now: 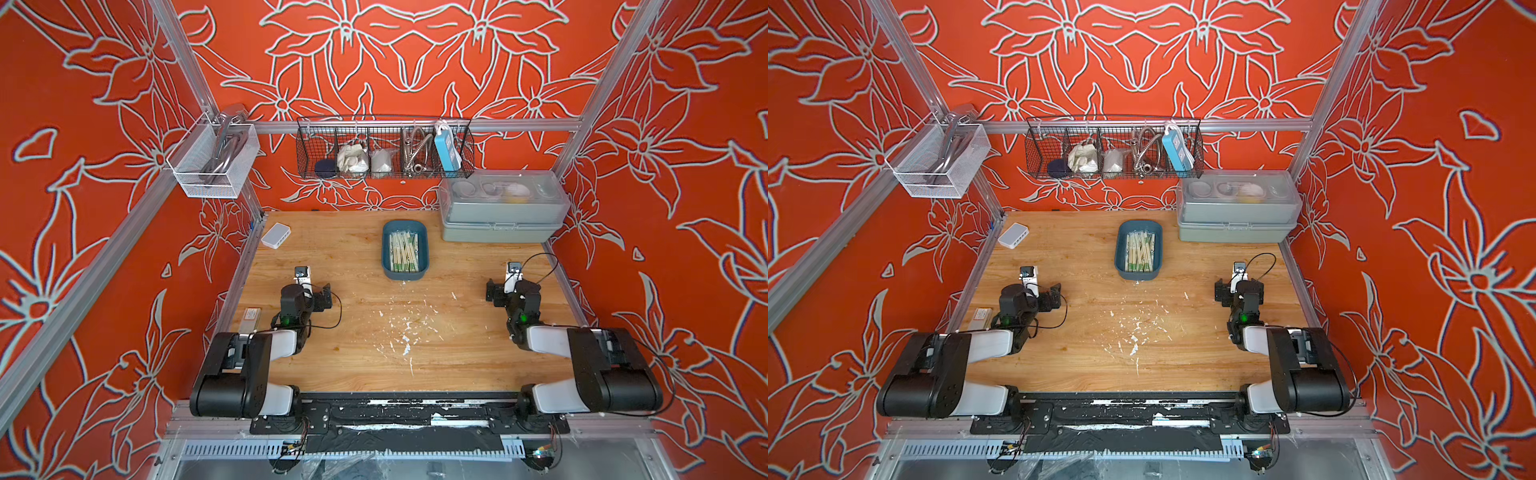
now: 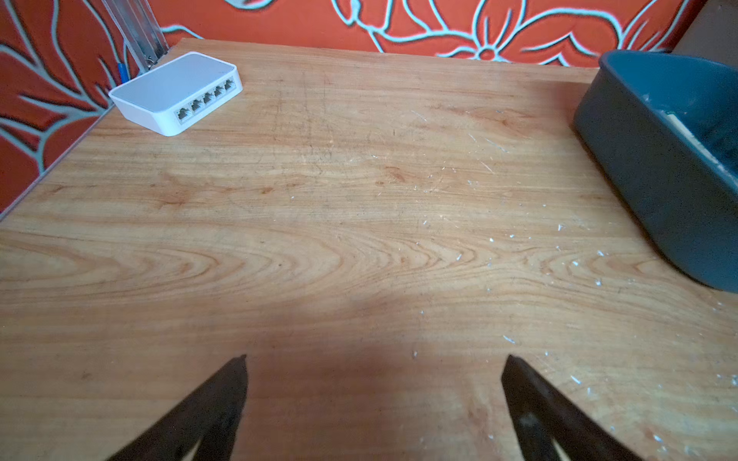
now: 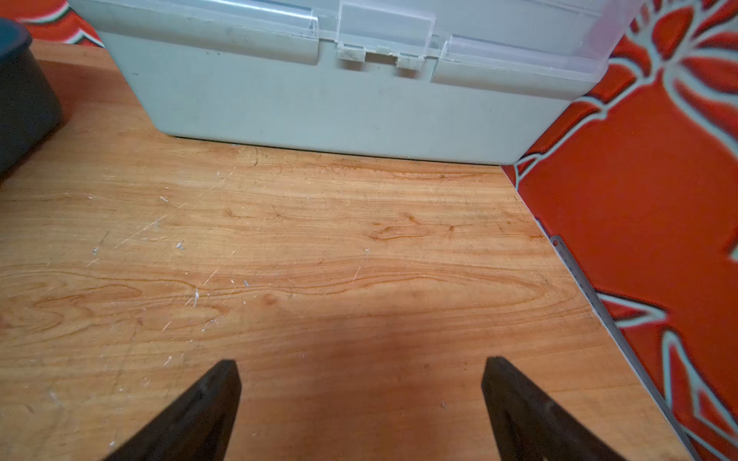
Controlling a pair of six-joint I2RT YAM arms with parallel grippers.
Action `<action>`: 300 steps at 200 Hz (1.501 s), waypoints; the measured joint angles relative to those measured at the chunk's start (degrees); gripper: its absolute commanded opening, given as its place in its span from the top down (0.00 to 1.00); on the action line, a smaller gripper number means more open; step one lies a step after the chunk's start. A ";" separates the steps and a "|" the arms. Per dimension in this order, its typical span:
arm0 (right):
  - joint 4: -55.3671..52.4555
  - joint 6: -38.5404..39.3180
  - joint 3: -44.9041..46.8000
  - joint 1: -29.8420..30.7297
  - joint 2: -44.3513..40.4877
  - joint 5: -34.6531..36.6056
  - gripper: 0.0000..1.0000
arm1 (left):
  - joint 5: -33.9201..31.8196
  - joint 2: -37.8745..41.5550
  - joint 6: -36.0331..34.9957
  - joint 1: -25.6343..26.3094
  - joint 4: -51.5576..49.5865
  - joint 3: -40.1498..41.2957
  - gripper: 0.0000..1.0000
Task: Take the paired disposable chopsticks out of the storage box
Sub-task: Move the storage box to the center of the board.
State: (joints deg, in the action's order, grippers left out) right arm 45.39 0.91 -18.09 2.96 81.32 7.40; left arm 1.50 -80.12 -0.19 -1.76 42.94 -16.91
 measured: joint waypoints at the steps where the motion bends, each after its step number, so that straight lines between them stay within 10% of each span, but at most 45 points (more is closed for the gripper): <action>1: 0.00 0.00 0.00 0.00 0.00 0.00 0.01 | 0.00 0.00 0.00 0.00 0.00 0.00 0.01; 158: -7.58 -0.83 -1.97 0.55 -3.78 4.04 0.01 | -2.23 3.96 -0.31 1.49 -10.93 -5.88 0.04; 208: -37.05 -19.45 -34.53 1.77 -2.12 -4.26 0.26 | -3.96 14.99 9.18 11.32 -26.10 -21.05 0.13; 243: -50.03 -19.69 -49.99 13.25 9.79 -6.97 0.26 | -0.81 2.43 12.28 21.55 -37.31 -40.33 0.17; 300: -67.45 -19.52 -68.22 22.27 27.74 -6.12 0.31 | 5.99 -16.59 15.82 22.21 -51.65 -53.64 0.22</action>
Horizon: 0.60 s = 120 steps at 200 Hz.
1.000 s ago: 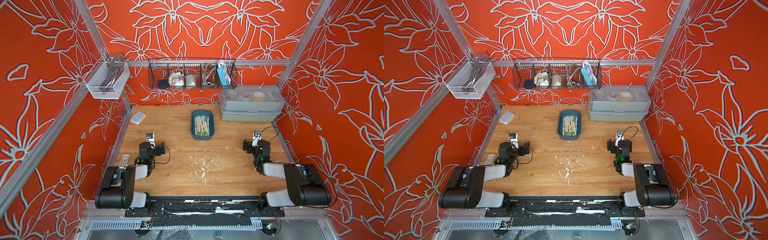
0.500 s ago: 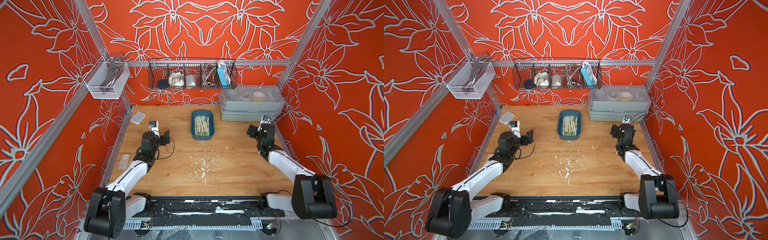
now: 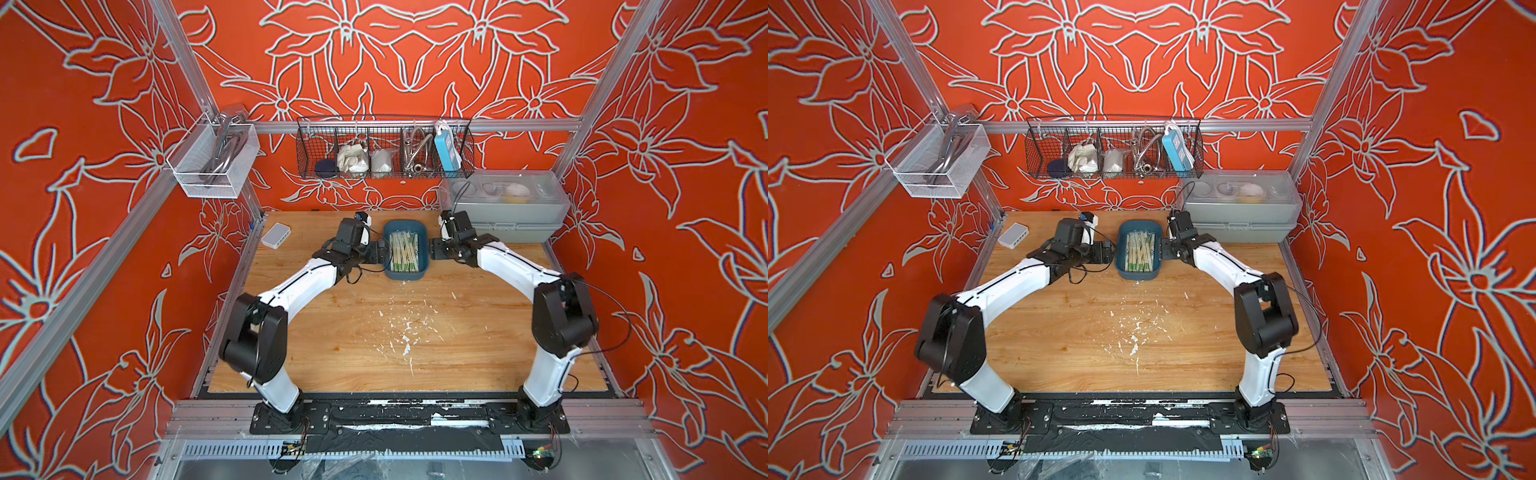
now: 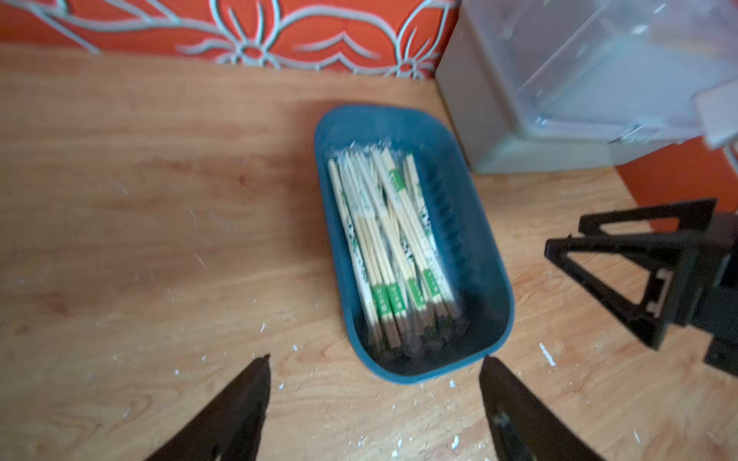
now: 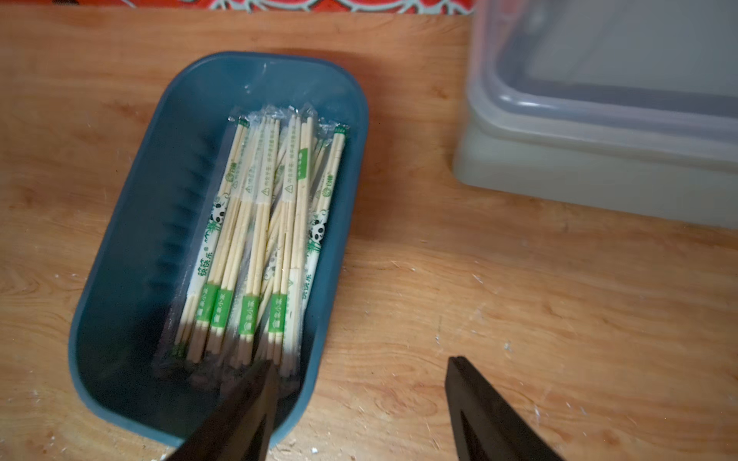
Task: Take the paired disposable chopsticks out of the storage box
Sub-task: Move the storage box to the center of the board.
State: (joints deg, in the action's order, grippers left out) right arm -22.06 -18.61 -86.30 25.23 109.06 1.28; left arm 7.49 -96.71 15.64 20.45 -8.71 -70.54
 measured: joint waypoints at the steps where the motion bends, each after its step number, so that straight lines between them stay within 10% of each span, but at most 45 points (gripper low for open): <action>1: -0.15 0.00 -0.28 0.04 0.22 0.09 0.31 | 0.02 -0.15 0.04 0.00 -0.17 -0.07 0.22; 63: -9.60 0.44 -17.27 0.83 14.58 0.20 0.46 | 1.88 -3.65 1.01 0.15 -5.35 -2.19 0.25; 120: -13.90 -0.04 -24.63 0.79 21.31 -0.42 0.80 | 2.25 -2.97 0.94 0.20 -5.31 -0.94 0.29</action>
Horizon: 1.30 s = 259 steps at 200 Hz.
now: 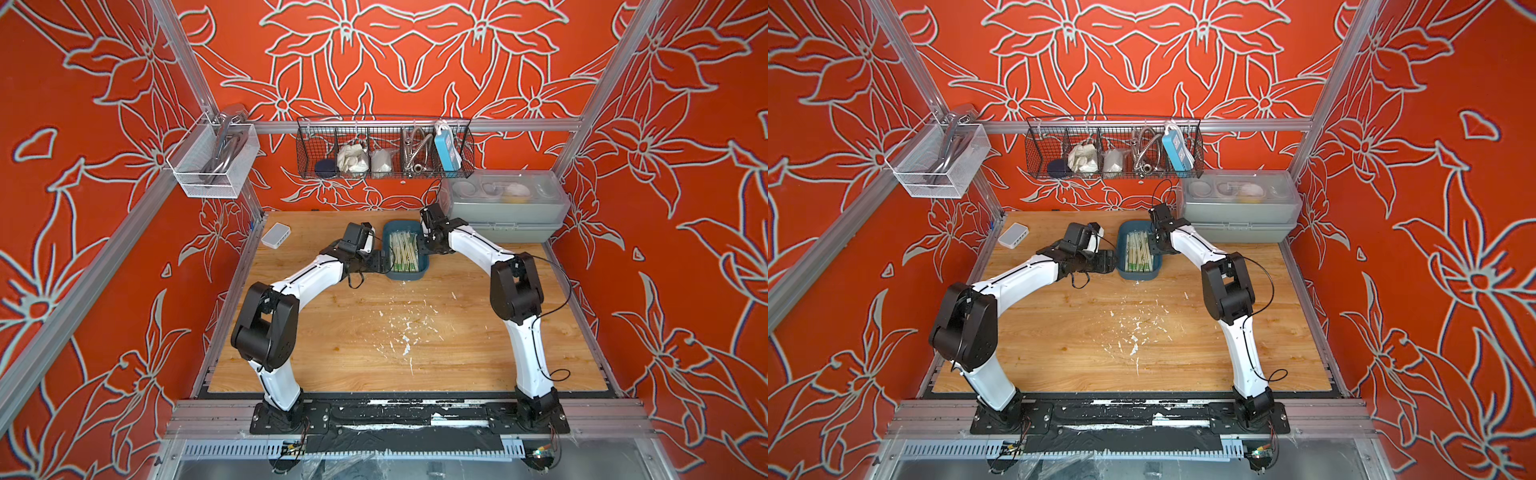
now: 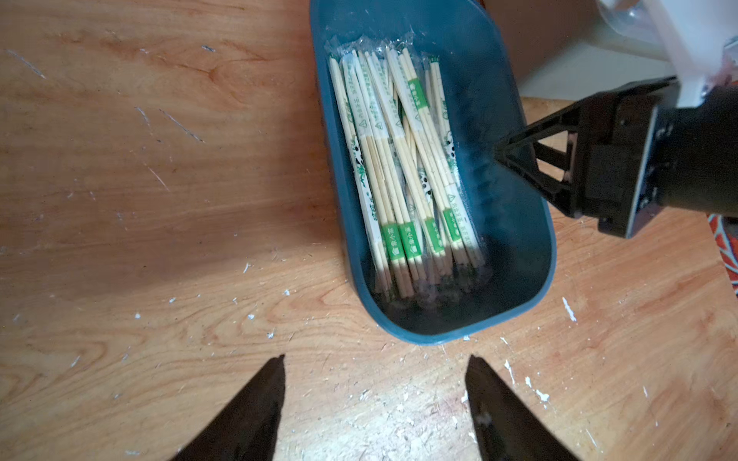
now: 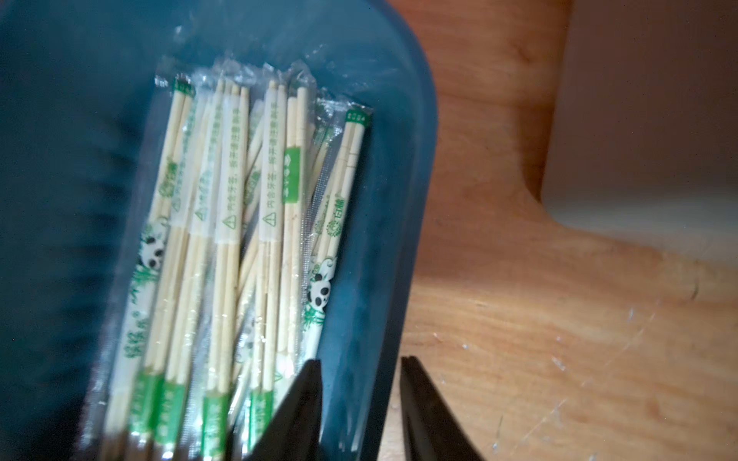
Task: Take the paired disposable chopsticks out of the storage box
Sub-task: Move the storage box to the center of the board.
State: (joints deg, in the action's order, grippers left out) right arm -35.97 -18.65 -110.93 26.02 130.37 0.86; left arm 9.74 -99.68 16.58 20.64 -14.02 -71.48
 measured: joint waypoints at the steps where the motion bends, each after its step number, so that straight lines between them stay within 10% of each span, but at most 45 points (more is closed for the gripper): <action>1: -0.02 0.13 -0.09 0.00 0.07 0.00 0.81 | 0.00 0.02 0.00 0.00 -0.02 0.07 0.29; 70: 1.70 -2.99 4.61 0.50 -2.69 -0.90 1.00 | -1.14 7.50 0.92 0.09 0.81 5.77 0.31; 164: 9.33 -15.76 47.91 5.64 -37.57 4.13 1.00 | -6.03 42.21 4.42 6.01 3.76 34.07 0.30; 206: 12.85 -17.88 52.85 7.43 -38.71 4.13 1.00 | -6.25 57.37 3.85 6.49 9.31 47.17 0.26; 259: 17.14 -20.39 52.92 9.73 -36.92 3.98 1.00 | -5.27 56.02 2.49 6.49 12.81 51.45 0.23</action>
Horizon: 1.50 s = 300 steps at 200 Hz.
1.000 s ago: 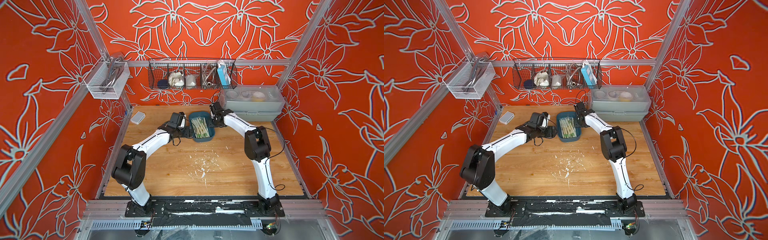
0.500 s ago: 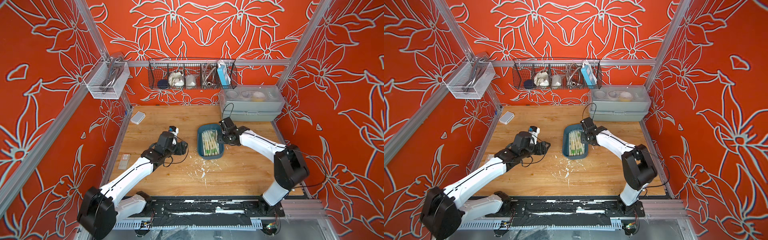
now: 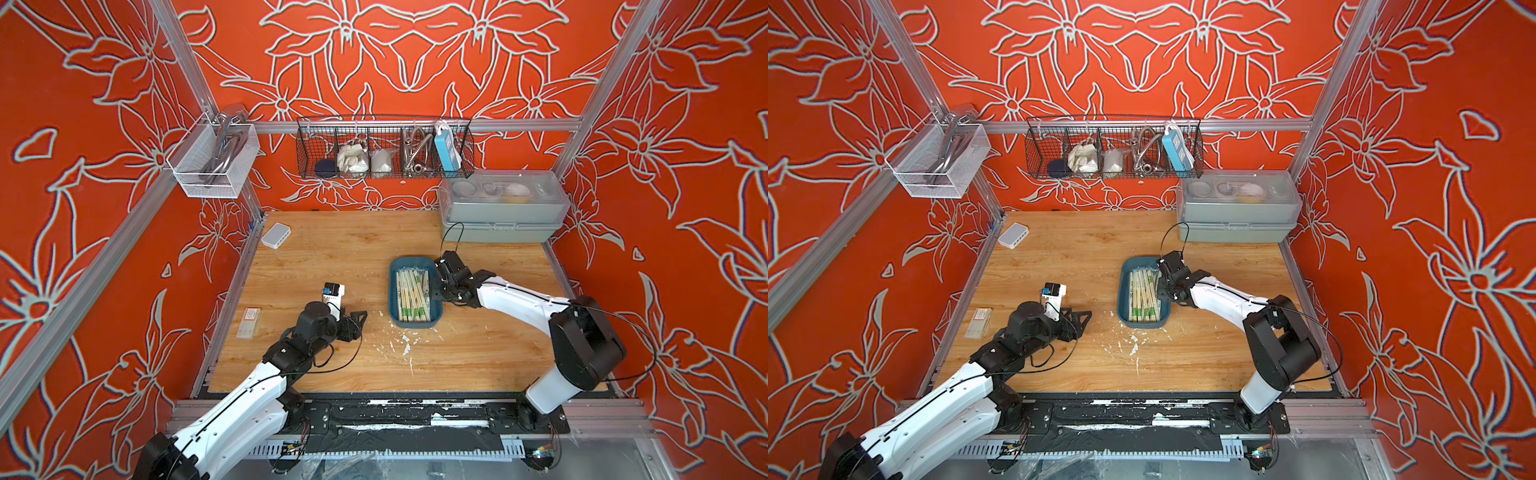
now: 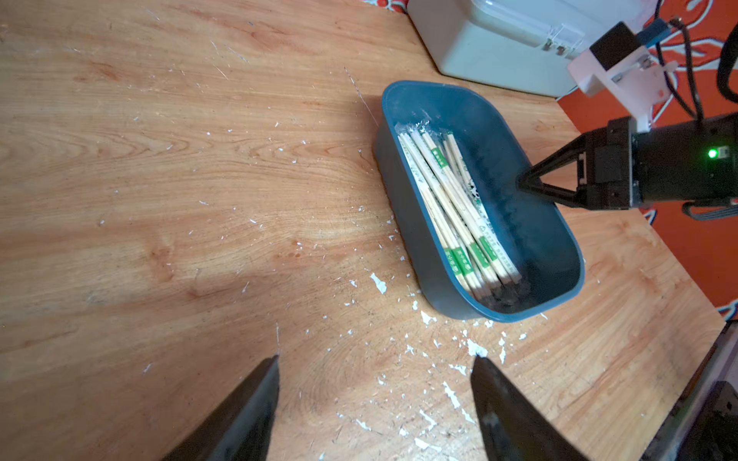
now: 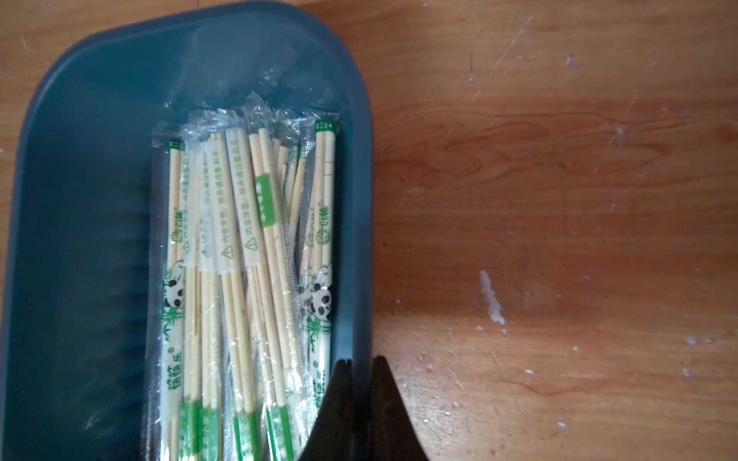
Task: Take the paired disposable chopsticks out of the storage box
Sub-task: Move the storage box to the center of the board.
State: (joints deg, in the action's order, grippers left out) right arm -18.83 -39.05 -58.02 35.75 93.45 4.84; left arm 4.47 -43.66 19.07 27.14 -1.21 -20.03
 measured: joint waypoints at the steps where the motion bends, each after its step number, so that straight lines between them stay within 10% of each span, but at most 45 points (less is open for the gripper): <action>1: 0.07 -0.02 0.00 0.07 0.09 0.00 1.00 | 0.02 -0.04 0.02 0.00 0.04 0.02 0.23; 55: 2.32 -0.24 -0.66 1.55 2.19 -0.61 1.00 | 0.74 -3.28 -3.23 0.00 5.25 2.51 0.21; 163: -4.37 5.29 -6.73 2.10 -2.54 -1.73 0.56 | 0.70 -4.04 -6.21 0.00 9.94 4.70 0.19; 300: -12.07 21.40 -23.89 3.19 15.58 -7.43 0.63 | 3.15 -2.34 -7.74 0.00 11.21 4.83 0.15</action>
State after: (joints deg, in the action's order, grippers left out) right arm -30.89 -17.65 -81.91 38.94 109.03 -2.59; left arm 7.62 -46.00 11.33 27.14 10.00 -15.20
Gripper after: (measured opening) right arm 0.384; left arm 0.846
